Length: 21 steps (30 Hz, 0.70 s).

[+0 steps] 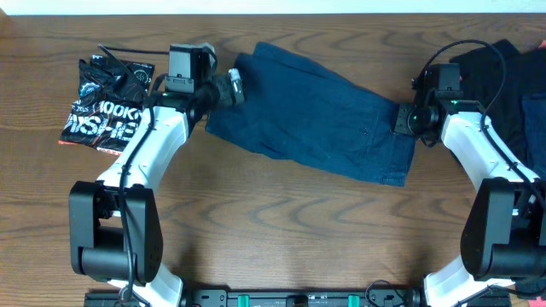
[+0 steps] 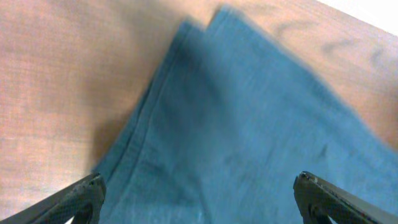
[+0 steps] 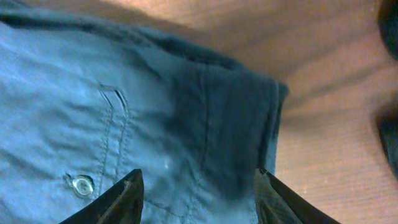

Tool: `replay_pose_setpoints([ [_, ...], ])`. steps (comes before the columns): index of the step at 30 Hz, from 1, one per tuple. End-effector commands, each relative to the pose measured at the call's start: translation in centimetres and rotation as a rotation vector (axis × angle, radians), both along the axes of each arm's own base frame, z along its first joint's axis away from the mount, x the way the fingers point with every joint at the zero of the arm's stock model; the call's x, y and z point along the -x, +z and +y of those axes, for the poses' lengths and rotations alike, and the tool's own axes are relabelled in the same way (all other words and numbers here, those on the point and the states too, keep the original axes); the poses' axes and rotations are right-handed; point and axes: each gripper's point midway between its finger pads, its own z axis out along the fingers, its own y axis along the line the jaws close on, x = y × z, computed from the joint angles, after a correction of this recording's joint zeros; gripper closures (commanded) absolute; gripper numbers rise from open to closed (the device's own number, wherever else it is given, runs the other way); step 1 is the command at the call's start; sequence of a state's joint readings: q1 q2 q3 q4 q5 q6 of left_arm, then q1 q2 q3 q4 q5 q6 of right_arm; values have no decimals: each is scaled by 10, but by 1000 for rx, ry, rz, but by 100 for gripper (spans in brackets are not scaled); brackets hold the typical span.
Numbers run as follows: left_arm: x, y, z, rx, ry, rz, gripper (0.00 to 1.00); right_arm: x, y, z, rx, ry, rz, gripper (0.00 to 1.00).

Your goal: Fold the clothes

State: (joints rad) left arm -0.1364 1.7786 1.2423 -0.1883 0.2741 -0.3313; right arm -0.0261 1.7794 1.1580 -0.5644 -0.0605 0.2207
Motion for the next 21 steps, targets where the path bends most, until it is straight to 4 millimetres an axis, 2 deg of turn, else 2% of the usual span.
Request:
replay_pose_setpoints([
  [1, -10, -10, -3, -15, -14, -19, 2, 6, -13, 7, -7, -16, 53, 46],
  [6, -12, -32, -26, 8, -72, 2, 2, 20, -43, 28, -34, 37, 153, 46],
  [11, 3, -73, -46, -10, -118, 107, 0, 42, -67, 28, 1, 39, 276, 58],
  [13, 14, -89, -49, -21, -129, 168, 2, 53, -69, 19, 45, 20, 322, 60],
  [16, 39, -108, -48, -42, -136, 289, 7, 70, -65, -10, 180, -65, 387, 59],
  [18, 64, -118, -47, -49, -150, 401, 7, 79, -62, -29, 260, -101, 417, 57],
  [21, 104, -123, -56, 11, -188, 571, 10, 80, -59, -47, 325, -131, 417, 54],
])
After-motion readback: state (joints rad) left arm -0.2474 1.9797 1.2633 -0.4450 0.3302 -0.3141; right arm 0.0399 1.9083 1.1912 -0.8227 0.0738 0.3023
